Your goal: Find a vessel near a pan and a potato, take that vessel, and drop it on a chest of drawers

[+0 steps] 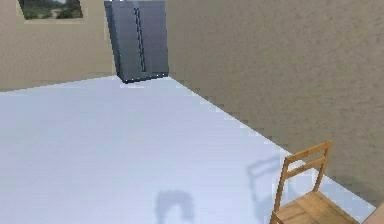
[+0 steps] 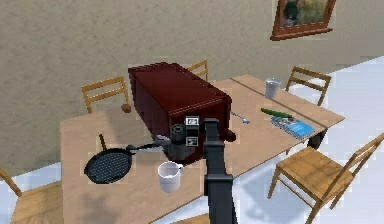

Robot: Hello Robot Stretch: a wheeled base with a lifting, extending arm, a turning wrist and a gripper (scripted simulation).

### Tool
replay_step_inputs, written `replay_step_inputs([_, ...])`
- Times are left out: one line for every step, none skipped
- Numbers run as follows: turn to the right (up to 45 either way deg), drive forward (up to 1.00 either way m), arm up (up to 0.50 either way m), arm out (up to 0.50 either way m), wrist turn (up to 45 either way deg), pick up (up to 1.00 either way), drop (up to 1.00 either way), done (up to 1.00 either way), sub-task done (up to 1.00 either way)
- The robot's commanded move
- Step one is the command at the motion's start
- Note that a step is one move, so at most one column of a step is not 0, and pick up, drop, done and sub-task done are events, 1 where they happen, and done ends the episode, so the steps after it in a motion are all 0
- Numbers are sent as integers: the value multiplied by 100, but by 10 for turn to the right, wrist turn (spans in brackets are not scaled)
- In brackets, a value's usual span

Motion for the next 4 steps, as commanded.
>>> replay_step_inputs([0, 0, 0, 0, 180, 0, 0, 0, 0])
replay_step_inputs([0, 0, -30, 0, 0, 0, 0, 0, 0])
replay_step_inputs([0, 0, 0, 0, 0, 100, 0, 0, 0])
replay_step_inputs([0, 0, 10, 0, 0, 0, 0, 0, 0])
